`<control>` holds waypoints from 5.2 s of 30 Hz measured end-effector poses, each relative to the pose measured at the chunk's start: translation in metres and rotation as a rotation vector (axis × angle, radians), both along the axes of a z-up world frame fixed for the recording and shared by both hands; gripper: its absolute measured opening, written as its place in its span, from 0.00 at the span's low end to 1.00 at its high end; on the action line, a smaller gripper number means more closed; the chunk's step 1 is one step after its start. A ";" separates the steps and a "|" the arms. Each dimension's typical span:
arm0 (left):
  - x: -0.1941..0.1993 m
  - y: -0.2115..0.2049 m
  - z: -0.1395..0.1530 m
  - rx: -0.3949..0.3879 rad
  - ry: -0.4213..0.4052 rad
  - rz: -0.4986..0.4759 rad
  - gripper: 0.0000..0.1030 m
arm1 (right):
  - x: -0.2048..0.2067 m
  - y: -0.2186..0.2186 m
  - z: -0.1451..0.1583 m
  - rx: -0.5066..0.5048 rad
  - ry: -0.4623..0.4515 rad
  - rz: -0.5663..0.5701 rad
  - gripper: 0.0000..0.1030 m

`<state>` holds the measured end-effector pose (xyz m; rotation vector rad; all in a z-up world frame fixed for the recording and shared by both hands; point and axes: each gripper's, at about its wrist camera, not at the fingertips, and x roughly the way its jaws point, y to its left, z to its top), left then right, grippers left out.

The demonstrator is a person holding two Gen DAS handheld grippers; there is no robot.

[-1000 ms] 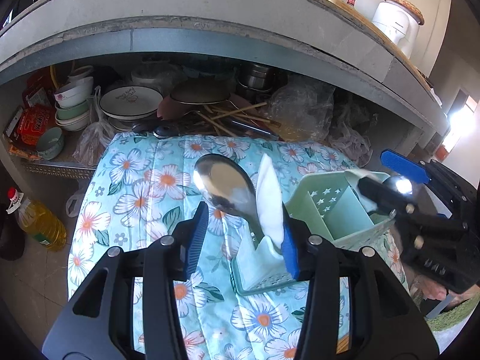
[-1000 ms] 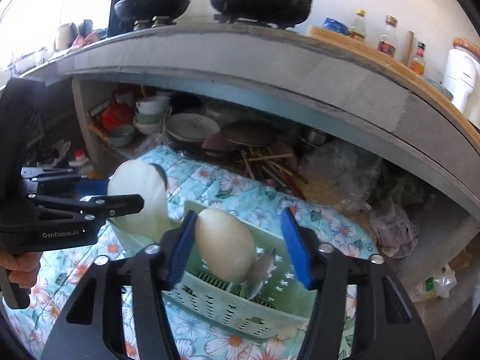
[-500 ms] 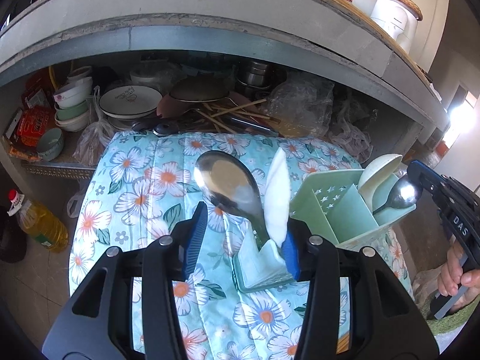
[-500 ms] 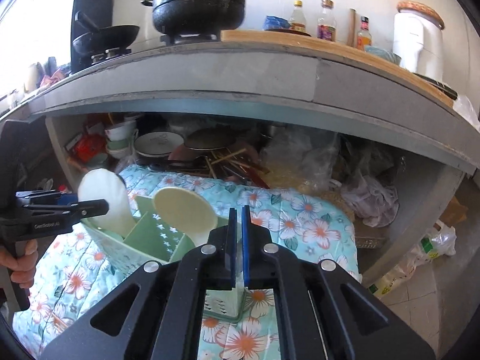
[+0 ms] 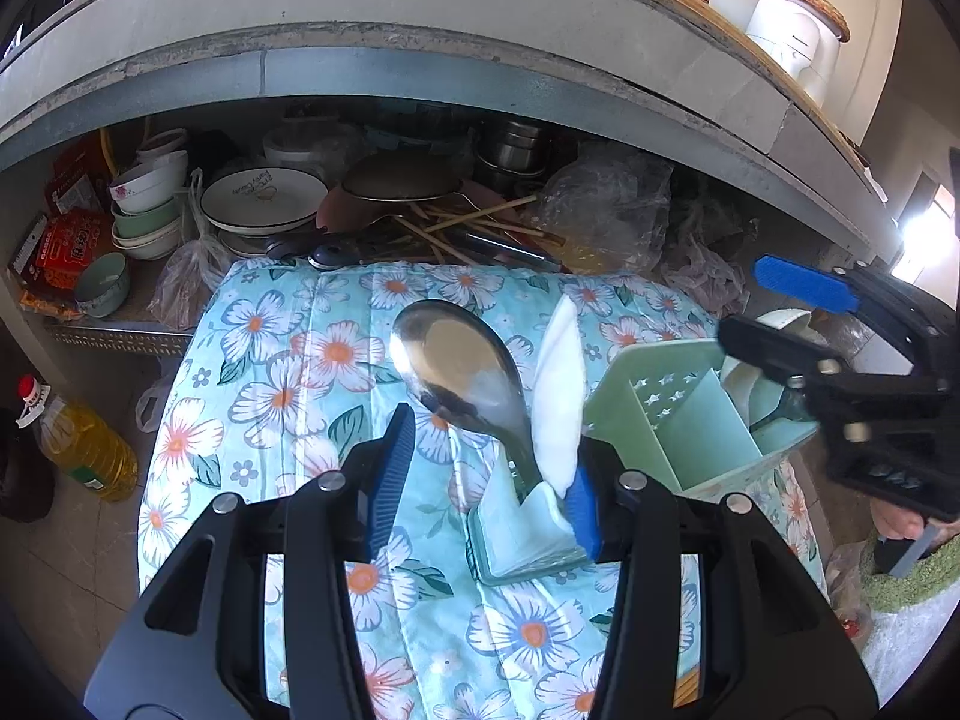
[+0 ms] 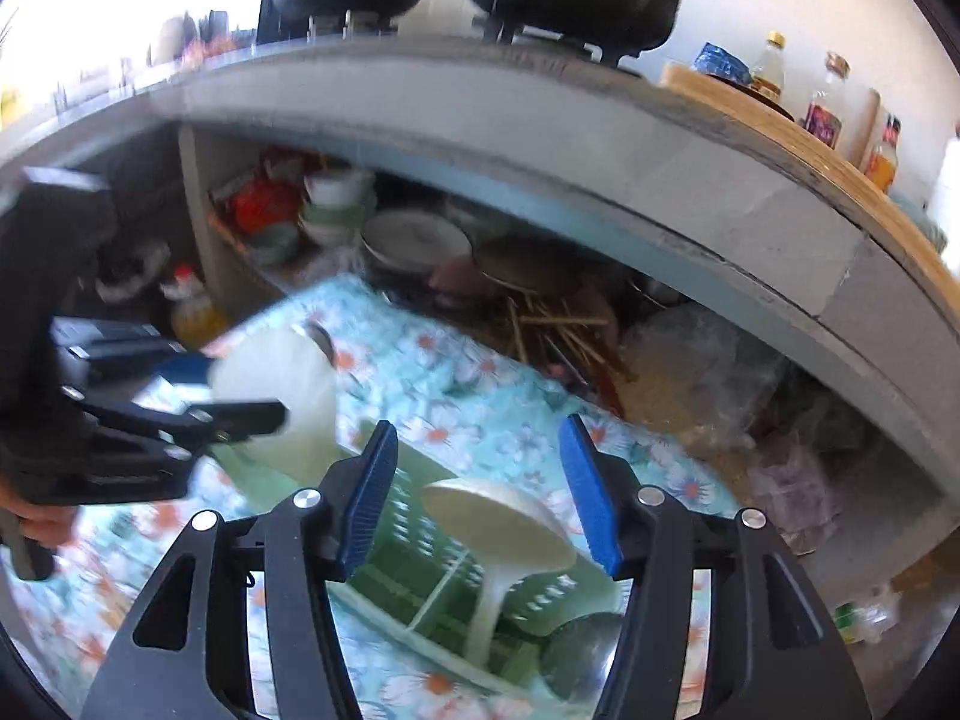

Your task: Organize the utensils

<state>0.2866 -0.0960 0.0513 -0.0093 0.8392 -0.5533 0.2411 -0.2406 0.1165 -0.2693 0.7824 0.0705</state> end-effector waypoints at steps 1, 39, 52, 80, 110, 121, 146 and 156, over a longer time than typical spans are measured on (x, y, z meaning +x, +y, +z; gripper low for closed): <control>0.000 0.000 0.000 -0.002 0.001 0.000 0.43 | 0.000 0.003 -0.002 -0.059 -0.007 -0.023 0.44; -0.104 0.075 0.036 -0.157 -0.164 -0.009 0.62 | -0.215 -0.084 -0.016 0.571 -0.057 -0.403 0.57; -0.206 -0.003 -0.083 0.367 -0.196 -0.206 0.62 | -0.277 -0.030 -0.130 0.482 0.219 -0.614 0.64; -0.284 -0.006 -0.084 0.374 -0.350 -0.370 0.62 | -0.295 -0.043 -0.145 0.614 0.170 -0.682 0.94; -0.298 -0.051 -0.088 0.427 -0.410 -0.504 0.55 | -0.313 -0.070 -0.148 0.846 0.144 -0.605 0.94; -0.299 -0.075 -0.106 0.558 -0.470 -0.602 0.23 | -0.313 -0.071 -0.147 0.870 0.146 -0.603 0.94; -0.306 -0.033 -0.078 0.464 -0.327 -0.599 0.23 | -0.314 -0.075 -0.147 0.896 0.143 -0.615 0.94; -0.307 -0.074 -0.084 0.518 -0.462 -0.676 0.27 | -0.317 -0.077 -0.148 0.923 0.136 -0.617 0.94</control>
